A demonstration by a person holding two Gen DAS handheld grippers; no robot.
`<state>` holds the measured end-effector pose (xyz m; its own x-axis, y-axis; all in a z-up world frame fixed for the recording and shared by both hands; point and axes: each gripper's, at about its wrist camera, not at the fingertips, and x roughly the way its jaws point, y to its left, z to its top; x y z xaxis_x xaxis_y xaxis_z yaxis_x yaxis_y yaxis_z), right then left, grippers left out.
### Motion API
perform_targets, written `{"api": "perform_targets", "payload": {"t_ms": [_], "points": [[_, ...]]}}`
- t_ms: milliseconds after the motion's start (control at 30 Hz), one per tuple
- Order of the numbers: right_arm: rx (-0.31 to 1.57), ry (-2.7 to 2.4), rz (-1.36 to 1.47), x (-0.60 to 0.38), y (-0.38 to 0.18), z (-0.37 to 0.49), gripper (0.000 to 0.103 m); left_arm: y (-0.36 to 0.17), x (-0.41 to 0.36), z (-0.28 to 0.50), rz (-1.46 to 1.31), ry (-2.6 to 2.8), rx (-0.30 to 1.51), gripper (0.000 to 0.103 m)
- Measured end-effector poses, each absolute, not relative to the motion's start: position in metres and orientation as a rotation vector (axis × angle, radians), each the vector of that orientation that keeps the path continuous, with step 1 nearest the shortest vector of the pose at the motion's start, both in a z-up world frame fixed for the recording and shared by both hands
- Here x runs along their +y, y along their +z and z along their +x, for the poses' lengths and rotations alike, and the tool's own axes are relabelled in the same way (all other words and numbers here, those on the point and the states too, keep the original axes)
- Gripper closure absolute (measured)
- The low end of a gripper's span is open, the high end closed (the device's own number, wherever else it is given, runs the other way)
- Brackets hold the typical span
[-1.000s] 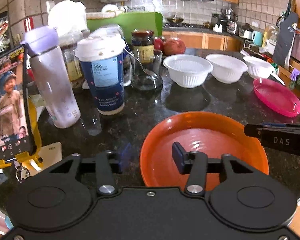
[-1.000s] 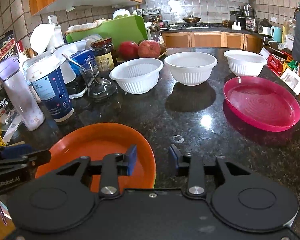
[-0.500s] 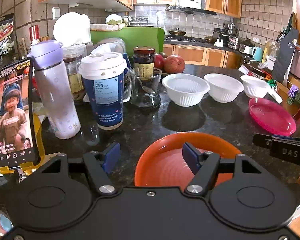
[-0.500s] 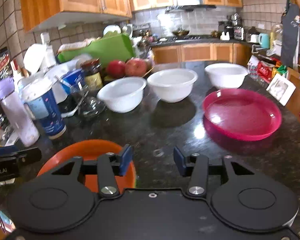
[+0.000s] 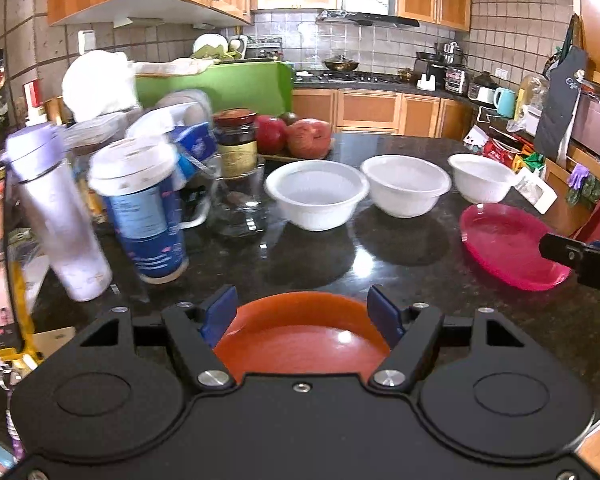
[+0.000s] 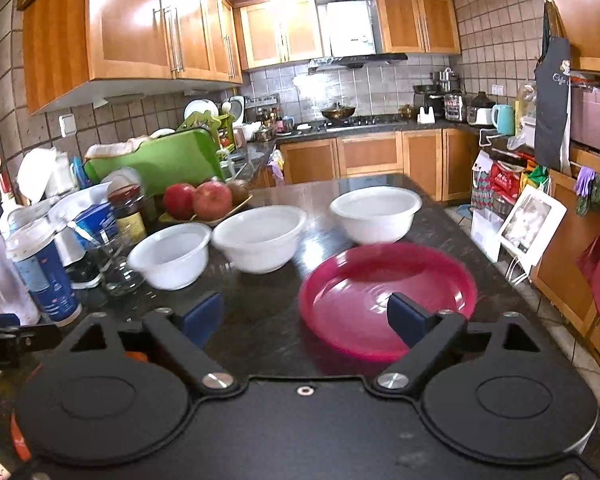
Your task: Organize plates and bowls
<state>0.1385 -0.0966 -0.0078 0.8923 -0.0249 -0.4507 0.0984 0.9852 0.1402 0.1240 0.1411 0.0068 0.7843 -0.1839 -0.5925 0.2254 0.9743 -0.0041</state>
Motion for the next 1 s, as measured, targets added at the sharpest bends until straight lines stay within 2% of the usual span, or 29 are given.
{"api": "perform_targets", "payload": {"t_ms": [333, 533, 1000], "points": [[0.432, -0.041, 0.154, -0.199, -0.001, 0.16, 0.01, 0.011, 0.065, 0.146, 0.04, -0.184, 0.644, 0.029], [0.472, -0.006, 0.225, -0.252, -0.009, 0.182, 0.01, 0.002, 0.026, 0.159, 0.021, -0.189, 0.68, 0.029], [0.605, 0.165, 0.104, -0.274, -0.041, 0.267, 0.011, -0.022, -0.044, 0.209, 0.008, -0.162, 0.766, 0.03]]}}
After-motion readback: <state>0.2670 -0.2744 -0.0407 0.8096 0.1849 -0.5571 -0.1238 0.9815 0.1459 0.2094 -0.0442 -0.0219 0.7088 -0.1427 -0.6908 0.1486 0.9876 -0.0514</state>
